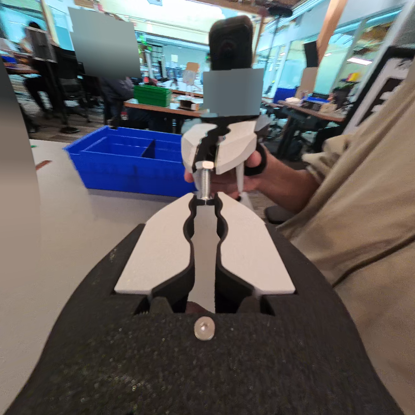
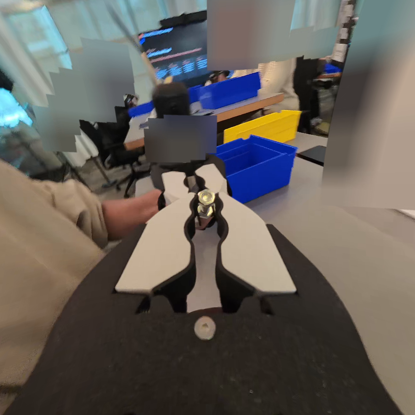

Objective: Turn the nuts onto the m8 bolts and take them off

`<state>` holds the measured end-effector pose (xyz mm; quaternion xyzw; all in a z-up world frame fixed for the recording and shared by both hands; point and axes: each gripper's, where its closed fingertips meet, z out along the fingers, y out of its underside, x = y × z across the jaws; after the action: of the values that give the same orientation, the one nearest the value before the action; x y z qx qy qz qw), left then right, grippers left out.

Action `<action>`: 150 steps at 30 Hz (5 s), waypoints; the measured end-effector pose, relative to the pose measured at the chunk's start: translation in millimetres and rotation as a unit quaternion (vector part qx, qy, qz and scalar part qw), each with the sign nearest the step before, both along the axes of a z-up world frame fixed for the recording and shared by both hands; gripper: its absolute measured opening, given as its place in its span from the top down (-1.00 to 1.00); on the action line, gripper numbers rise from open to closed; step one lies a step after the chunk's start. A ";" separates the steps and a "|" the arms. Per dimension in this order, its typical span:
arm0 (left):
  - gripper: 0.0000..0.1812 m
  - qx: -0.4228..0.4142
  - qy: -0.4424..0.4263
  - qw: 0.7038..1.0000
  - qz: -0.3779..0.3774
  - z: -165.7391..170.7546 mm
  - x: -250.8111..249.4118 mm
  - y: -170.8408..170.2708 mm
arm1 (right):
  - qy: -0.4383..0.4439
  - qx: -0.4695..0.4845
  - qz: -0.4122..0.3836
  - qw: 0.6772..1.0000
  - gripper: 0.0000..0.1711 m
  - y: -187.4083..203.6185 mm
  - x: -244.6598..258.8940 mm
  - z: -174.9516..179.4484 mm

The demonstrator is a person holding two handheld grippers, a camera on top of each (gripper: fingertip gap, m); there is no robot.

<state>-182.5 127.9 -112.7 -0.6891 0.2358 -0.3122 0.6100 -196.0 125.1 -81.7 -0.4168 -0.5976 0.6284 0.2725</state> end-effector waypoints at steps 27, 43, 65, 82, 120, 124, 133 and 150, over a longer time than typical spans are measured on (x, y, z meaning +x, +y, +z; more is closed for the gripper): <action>0.84 0.020 -0.006 0.998 0.058 12.9 -14.8 11.7 | 0.055 0.038 0.009 0.998 0.48 17.0 -1.6 12.1; 0.84 0.031 0.081 0.989 0.118 -15.3 -23.6 15.7 | -0.042 -0.144 -0.126 0.981 0.83 12.9 -20.9 -18.3; 0.84 -0.048 -0.184 0.960 -0.205 32.7 32.2 -37.9 | 0.177 0.234 0.238 0.926 0.83 -33.7 36.0 21.9; 0.84 0.046 0.068 0.987 0.138 3.6 -25.5 19.1 | -0.001 -0.138 -0.100 0.985 0.49 28.7 -4.3 -8.7; 0.84 0.055 0.094 0.985 0.132 2.0 -21.8 14.2 | -0.086 -0.182 -0.047 0.978 0.58 30.3 -4.2 -18.5; 0.84 0.053 0.093 0.987 0.123 0.9 -17.9 17.4 | -0.076 -0.194 -0.030 0.978 0.77 19.8 -5.9 -15.7; 0.84 0.000 -0.057 0.998 -0.021 11.6 3.2 -8.0 | 0.021 0.032 0.069 0.997 0.83 -4.5 9.9 0.4; 0.84 -0.036 -0.120 0.987 -0.097 19.8 8.7 -11.0 | 0.116 0.253 0.151 0.949 0.52 -10.2 18.6 5.9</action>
<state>-173.8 116.9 -92.9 -0.6419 0.2155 -0.4583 0.5758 -177.4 114.9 -75.8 -0.1639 -0.7571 0.5344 0.3382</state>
